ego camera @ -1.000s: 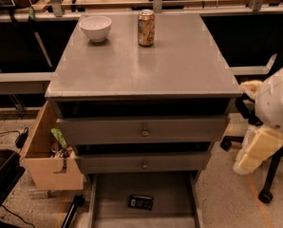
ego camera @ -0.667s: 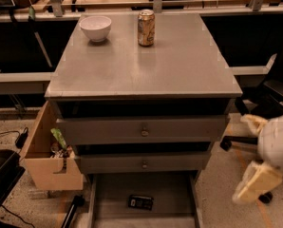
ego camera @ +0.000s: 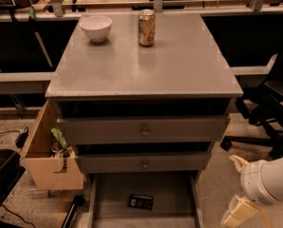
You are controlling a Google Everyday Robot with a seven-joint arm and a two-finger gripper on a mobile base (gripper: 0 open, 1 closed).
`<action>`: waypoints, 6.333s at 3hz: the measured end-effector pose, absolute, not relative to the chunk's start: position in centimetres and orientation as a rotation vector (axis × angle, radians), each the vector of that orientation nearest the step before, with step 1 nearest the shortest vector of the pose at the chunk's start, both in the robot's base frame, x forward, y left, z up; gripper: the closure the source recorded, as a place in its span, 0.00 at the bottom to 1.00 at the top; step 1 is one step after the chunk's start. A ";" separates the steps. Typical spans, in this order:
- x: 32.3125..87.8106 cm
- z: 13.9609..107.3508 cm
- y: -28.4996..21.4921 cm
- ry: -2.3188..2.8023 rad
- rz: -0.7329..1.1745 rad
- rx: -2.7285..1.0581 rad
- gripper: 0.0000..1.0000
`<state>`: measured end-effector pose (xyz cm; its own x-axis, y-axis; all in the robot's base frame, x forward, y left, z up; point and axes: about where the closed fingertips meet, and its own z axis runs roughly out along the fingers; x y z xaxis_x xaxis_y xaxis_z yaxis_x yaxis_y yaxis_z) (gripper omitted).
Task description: Pick rxbar chocolate from bottom drawer and place on counter
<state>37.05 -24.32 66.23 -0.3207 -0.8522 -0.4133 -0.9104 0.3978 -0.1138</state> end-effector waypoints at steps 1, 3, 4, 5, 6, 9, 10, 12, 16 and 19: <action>37.0 66.3 -24.3 2.253 0.194 -1.515 0.00; 42.8 57.2 -23.8 2.321 0.372 -1.377 0.00; 45.8 49.5 -22.9 2.365 0.451 -1.344 0.00; 46.2 42.9 -21.9 2.384 0.497 -1.327 0.00; 44.4 37.9 -20.8 2.389 0.501 -1.270 0.00; 47.0 35.3 -19.6 2.376 0.417 -1.274 0.00; 48.0 29.0 -17.3 2.313 0.414 -1.396 0.00; 47.5 20.9 -15.5 2.174 0.417 -1.530 0.00; 50.1 18.4 -8.5 1.889 0.570 -1.633 0.00; 51.6 12.9 -4.1 1.727 0.760 -1.677 0.00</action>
Offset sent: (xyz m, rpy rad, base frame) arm 0.0699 0.0109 -0.1098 0.2401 0.1294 -0.1201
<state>51.62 -4.09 12.93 -0.0141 -0.6507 -0.7592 -0.9993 0.0345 -0.0110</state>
